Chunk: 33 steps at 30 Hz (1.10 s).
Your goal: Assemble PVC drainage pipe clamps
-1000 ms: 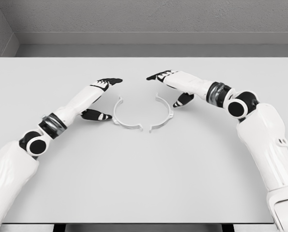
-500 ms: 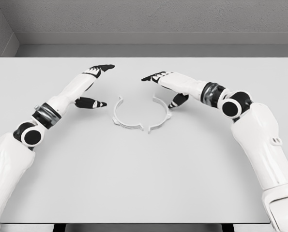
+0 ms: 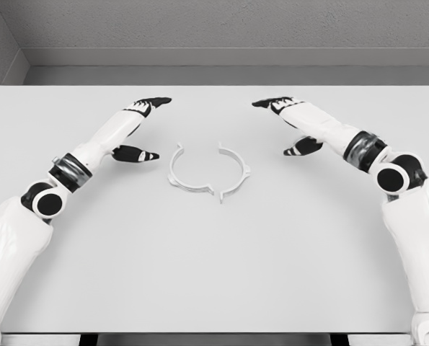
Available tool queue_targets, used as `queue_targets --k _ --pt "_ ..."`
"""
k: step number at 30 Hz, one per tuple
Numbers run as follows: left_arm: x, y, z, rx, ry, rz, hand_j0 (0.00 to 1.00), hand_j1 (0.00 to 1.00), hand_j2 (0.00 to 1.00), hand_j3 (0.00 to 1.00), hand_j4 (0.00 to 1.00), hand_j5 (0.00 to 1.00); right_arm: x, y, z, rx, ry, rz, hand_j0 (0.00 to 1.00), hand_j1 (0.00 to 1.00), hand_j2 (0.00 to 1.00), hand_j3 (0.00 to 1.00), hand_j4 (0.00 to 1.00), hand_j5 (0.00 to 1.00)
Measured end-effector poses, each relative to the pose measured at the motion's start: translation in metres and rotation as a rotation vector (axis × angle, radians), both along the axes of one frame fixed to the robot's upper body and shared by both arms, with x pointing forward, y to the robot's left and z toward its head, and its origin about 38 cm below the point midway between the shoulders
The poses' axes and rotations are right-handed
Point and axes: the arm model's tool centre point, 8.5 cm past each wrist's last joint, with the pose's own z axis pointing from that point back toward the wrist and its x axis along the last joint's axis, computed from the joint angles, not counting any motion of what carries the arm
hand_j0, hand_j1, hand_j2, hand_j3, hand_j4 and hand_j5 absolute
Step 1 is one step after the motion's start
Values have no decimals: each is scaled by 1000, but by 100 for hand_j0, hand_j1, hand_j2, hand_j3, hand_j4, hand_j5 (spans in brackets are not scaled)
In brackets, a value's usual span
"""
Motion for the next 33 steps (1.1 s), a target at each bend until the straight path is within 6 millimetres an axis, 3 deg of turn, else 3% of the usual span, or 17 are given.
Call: queue_targets --k 3,5,9,14,33 --pt "3 -3 4 -3 -7 -4 100 100 100 100 100 100 -37 -57 7 35 -67 -93 100 100 100 100 100 100" --pt "6 -7 4 -6 -6 -7 100 100 100 100 100 100 -51 -95 24 71 -125 -178 100 100 100 100 100 100" --pt "7 -10 1 -8 4 -8 100 100 100 100 100 100 -61 -130 48 88 -182 -250 100 100 100 100 100 100" --pt "10 -15 -4 -19 20 -4 100 100 100 100 100 100 -66 -138 51 83 -183 -263 100 100 100 100 100 100" --pt "10 -12 -19 -27 65 20 100 100 100 100 100 100 -65 -136 54 80 -187 -254 100 100 100 100 100 100"
